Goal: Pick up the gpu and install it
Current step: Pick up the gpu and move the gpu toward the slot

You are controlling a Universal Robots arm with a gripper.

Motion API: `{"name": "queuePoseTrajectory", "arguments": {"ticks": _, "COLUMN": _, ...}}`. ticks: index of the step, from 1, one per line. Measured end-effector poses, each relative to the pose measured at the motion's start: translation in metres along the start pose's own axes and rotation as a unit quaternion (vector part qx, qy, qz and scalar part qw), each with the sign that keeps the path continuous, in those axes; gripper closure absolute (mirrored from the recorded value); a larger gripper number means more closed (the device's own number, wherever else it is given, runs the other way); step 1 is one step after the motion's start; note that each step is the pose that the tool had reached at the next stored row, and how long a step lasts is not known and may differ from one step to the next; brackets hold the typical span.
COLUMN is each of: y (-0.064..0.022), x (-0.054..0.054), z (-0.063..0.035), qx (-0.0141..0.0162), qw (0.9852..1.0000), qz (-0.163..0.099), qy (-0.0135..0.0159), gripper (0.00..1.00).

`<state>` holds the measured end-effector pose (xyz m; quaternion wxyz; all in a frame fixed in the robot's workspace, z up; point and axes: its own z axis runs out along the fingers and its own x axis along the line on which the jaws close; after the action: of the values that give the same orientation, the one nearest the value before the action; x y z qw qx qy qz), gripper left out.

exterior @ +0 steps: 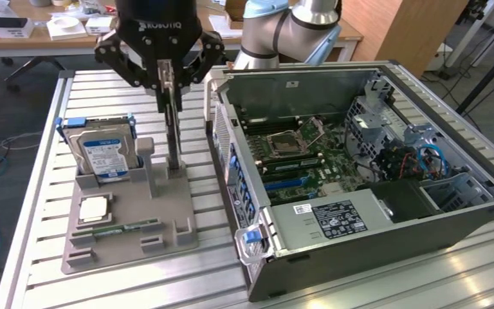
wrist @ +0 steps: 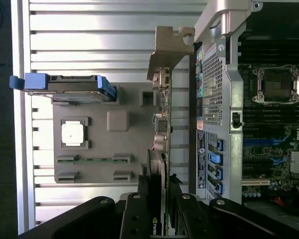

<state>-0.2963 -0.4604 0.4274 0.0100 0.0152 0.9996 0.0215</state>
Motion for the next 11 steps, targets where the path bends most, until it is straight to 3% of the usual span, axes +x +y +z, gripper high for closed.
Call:
{"name": "queuePoseTrajectory", "arguments": {"ticks": 4, "y": 0.0008, "x": 0.000, "z": -0.0182, "qx": 0.0000, "qw": 1.0000, "qz": 0.000, "qy": -0.0004, "gripper": 0.74}}
{"name": "queuePoseTrajectory", "arguments": {"ticks": 11, "y": 0.0008, "x": -0.001, "z": -0.0190, "qx": 0.0000, "qw": 1.0000, "qz": 0.000, "qy": -0.0004, "gripper": 0.74}}
